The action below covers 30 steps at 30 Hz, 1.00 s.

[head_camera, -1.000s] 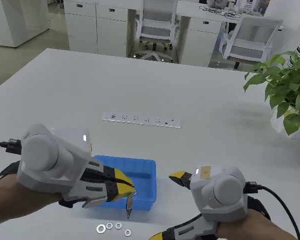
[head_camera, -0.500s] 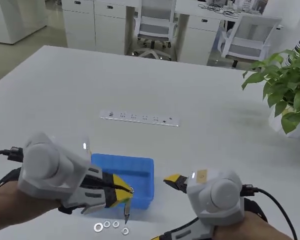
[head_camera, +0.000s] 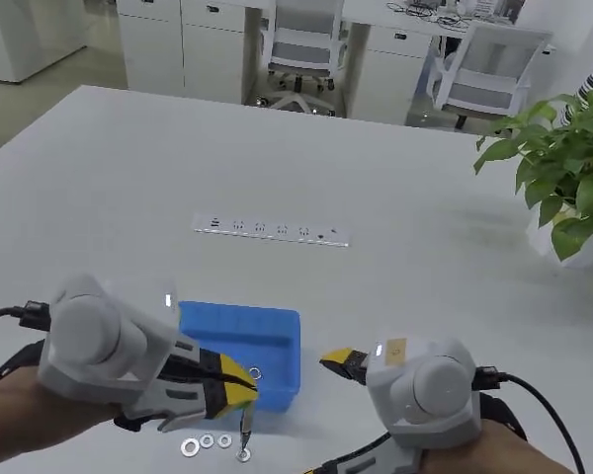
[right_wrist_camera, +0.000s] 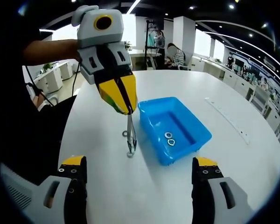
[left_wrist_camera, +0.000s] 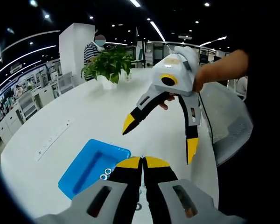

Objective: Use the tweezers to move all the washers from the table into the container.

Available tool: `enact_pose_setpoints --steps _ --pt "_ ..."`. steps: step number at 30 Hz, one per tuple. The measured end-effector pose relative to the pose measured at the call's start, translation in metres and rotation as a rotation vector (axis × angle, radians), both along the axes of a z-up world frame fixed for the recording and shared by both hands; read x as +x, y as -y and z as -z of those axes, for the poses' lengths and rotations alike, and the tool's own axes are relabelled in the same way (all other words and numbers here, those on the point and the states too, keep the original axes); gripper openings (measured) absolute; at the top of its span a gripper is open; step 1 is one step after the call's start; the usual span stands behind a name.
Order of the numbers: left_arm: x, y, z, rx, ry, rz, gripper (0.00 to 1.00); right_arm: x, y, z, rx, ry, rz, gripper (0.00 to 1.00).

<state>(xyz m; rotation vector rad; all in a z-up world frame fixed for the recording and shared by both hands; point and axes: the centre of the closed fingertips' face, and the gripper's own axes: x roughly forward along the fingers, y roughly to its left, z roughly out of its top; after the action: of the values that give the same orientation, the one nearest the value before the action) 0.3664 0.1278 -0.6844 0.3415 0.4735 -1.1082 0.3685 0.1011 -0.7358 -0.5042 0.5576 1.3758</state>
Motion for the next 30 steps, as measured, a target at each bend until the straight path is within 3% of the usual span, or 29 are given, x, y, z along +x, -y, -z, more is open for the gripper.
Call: enact_pose_setpoints --steps 12,15,30 --pt "0.0 -0.002 0.003 -0.005 -0.001 0.001 0.05 -0.003 0.0 0.002 -0.002 -0.006 -0.011 0.91" --pt "0.0 -0.002 0.003 -0.005 -0.001 0.005 0.05 -0.007 -0.002 0.004 0.001 -0.012 -0.033 0.86" --pt "-0.002 -0.001 0.004 -0.011 -0.001 0.034 0.05 -0.012 -0.02 0.009 -0.007 0.071 -0.192 0.48"
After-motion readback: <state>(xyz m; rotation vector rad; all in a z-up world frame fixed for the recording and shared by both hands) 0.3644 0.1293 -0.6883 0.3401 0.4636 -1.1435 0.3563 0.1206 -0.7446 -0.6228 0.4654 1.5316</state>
